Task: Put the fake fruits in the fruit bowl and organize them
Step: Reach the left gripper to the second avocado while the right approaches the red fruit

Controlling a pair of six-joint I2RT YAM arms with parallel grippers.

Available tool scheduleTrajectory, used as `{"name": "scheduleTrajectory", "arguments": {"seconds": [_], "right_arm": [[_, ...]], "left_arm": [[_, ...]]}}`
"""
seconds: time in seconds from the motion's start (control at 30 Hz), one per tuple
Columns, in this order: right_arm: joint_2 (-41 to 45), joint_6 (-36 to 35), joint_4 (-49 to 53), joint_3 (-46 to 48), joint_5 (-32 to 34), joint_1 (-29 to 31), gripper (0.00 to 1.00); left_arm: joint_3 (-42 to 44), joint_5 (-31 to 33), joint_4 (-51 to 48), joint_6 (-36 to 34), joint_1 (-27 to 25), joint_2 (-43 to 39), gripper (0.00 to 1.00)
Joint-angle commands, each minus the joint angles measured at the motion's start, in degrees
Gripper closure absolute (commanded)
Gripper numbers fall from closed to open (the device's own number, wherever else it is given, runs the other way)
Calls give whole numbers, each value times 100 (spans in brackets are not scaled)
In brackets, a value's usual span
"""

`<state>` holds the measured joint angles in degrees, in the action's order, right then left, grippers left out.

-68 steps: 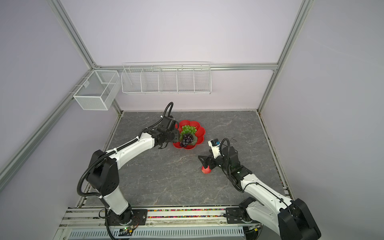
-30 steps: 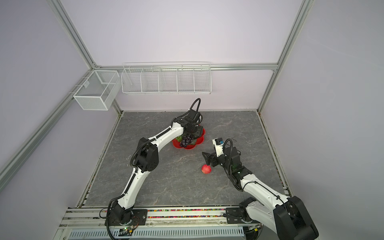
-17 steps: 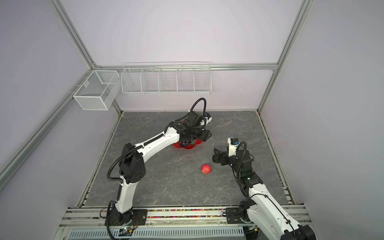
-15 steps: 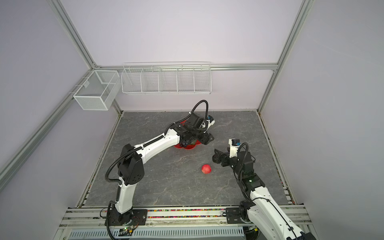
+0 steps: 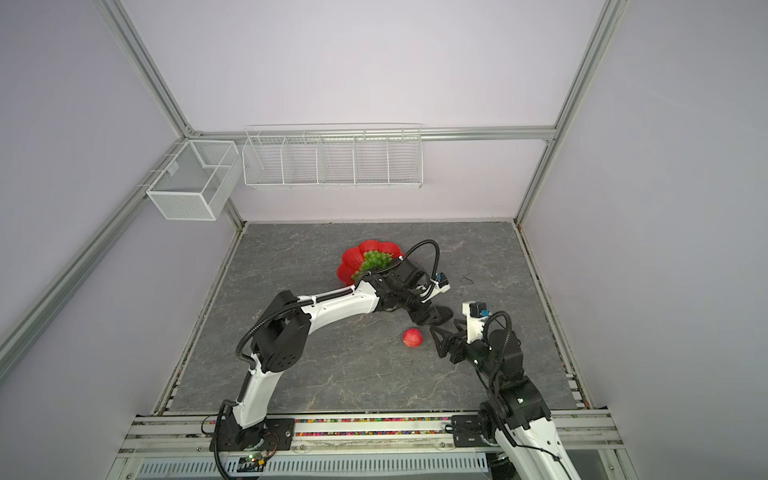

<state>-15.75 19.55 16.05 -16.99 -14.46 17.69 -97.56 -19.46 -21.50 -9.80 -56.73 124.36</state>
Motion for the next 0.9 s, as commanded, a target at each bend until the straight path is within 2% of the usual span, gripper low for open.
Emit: {"name": "scheduleTrajectory", "arguments": {"seconds": [0.0, 0.37, 0.5, 0.6, 0.87], "right_arm": [[183, 12, 258, 135, -37, -20, 11], [220, -2, 213, 175, -49, -23, 11], [210, -4, 171, 161, 19, -23, 11], [105, -26, 114, 128, 47, -23, 11], [-109, 435, -810, 279, -27, -25, 11]], "left_arm": [[-162, 101, 197, -188, -64, 327, 34], [-563, 431, 100, -237, -145, 833, 33], [-459, 503, 274, -153, -163, 830, 39], [-230, 563, 546, -37, -165, 633, 46], [540, 382, 1251, 488, 68, -529, 51]]}}
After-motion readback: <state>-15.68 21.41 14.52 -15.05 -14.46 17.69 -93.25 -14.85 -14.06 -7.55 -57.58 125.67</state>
